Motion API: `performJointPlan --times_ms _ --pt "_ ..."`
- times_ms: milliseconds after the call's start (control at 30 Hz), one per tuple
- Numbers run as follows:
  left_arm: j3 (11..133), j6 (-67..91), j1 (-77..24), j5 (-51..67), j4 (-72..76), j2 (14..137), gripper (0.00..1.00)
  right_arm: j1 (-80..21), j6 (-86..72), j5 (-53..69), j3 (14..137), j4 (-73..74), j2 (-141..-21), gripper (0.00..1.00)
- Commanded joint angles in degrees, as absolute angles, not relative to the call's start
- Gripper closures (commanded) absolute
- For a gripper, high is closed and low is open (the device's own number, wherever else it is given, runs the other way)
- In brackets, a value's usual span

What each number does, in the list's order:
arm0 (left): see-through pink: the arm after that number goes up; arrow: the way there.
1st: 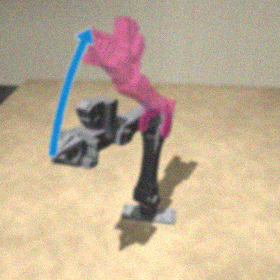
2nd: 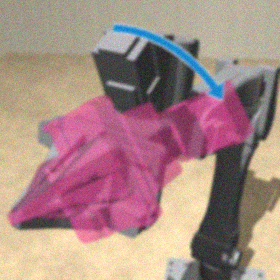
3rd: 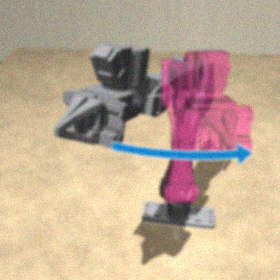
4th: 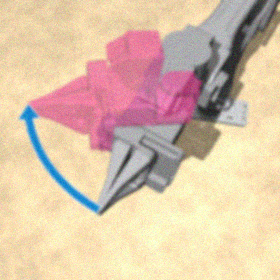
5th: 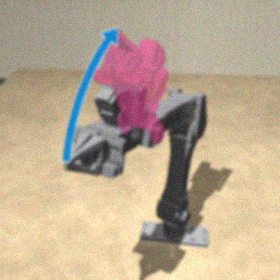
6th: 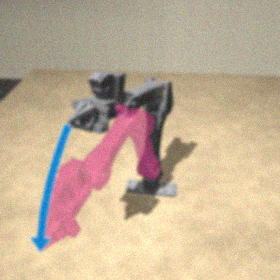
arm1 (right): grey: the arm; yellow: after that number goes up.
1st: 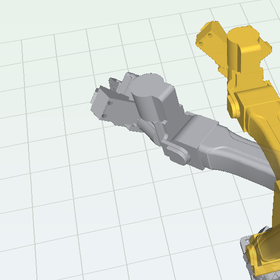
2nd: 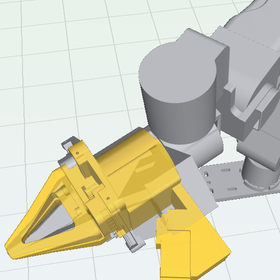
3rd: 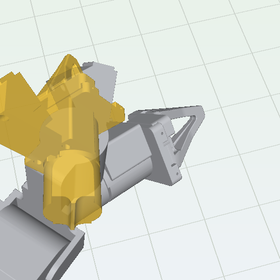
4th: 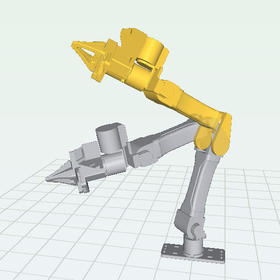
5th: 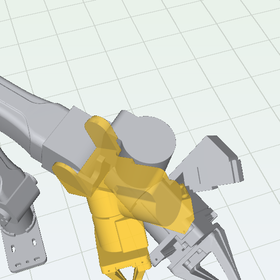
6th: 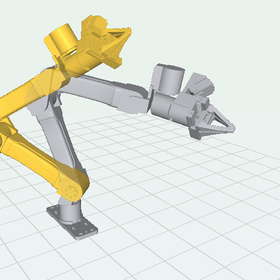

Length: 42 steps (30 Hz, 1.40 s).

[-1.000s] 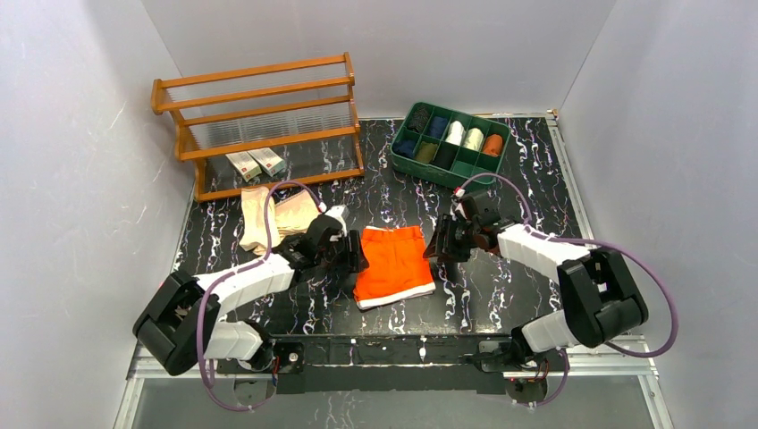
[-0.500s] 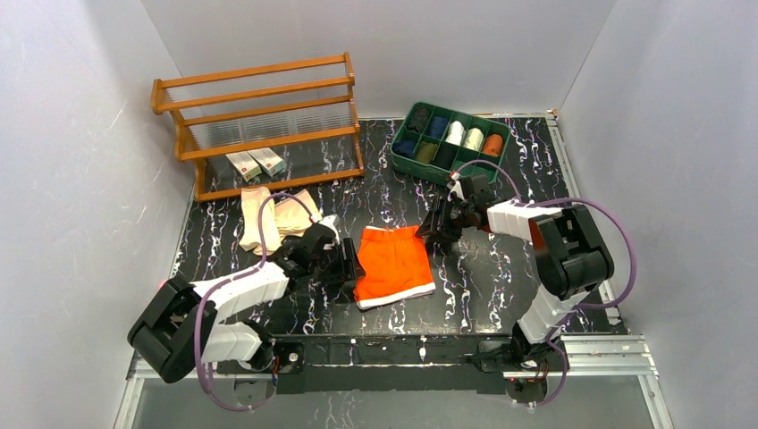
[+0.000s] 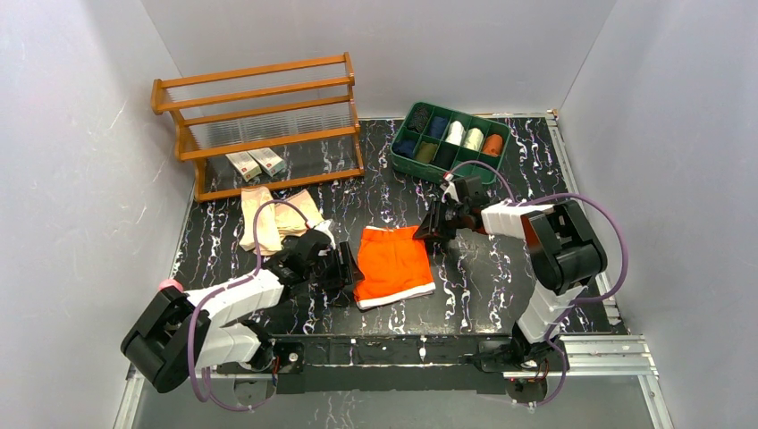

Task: Roll the underwear
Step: Fold the underwear at the corner of the board.

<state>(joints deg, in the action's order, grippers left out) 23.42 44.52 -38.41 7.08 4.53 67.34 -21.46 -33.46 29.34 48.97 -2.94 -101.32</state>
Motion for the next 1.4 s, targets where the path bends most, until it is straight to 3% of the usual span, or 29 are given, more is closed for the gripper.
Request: performJointPlan --times_ms 0,333,1067,1367 --pt "22.3 45.4 -38.2 7.3 3.8 66.0 0.43 -23.5 -31.7 23.7 47.5 -1.6 -101.7 0.68" --pt "21.7 46.8 -38.2 8.8 6.8 66.0 0.45 -25.8 -30.4 18.9 51.0 2.7 -96.5 0.88" --pt "17.0 54.1 -38.3 14.3 24.0 69.5 0.50 -44.0 -36.1 -14.7 78.6 32.2 -104.8 0.91" --pt "16.9 53.7 -38.3 13.3 24.2 69.3 0.58 -51.5 -39.2 -22.3 93.6 42.6 -113.8 0.91"
